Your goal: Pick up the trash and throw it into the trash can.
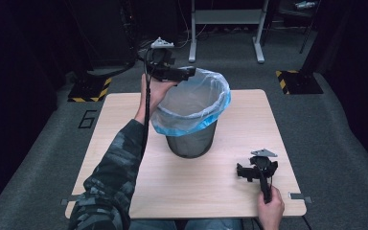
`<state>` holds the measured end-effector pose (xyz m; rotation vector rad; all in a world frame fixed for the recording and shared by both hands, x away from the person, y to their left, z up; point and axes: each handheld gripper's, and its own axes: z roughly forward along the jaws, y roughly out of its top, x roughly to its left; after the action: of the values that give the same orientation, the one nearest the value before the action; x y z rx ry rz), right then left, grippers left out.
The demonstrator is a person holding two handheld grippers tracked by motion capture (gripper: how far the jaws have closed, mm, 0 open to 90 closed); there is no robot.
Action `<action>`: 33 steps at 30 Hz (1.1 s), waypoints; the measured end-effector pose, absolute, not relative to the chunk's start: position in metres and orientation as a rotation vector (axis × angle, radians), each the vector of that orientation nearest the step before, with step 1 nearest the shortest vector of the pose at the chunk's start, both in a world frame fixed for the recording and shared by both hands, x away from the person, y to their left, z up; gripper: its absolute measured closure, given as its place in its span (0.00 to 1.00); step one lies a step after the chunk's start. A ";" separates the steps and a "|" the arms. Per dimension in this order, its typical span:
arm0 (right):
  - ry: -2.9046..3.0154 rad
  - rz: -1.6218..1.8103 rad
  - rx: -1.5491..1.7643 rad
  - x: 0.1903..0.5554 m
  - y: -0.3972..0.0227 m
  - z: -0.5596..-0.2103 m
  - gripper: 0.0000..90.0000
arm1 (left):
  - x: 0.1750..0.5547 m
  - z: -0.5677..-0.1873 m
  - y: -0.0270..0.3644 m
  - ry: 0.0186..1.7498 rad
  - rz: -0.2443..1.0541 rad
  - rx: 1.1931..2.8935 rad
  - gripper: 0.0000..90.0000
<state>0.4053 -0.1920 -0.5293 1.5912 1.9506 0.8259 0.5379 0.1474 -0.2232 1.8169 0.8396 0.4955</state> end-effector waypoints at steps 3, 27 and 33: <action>1.953 0.824 1.588 0.405 -0.192 -0.529 0.00 | 0.532 -0.221 0.157 0.833 0.527 1.818 0.09; 1.953 0.824 1.588 0.405 -0.192 -0.529 0.00 | 0.512 -0.259 0.269 1.024 0.632 1.769 0.12; 1.953 0.825 1.588 0.405 -0.192 -0.529 0.00 | 0.511 -0.288 0.295 1.105 0.627 1.770 0.12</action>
<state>0.4054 -0.1922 -0.5294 1.5880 1.9528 0.8246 0.5114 0.2951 -0.2878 1.7700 1.1050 0.6271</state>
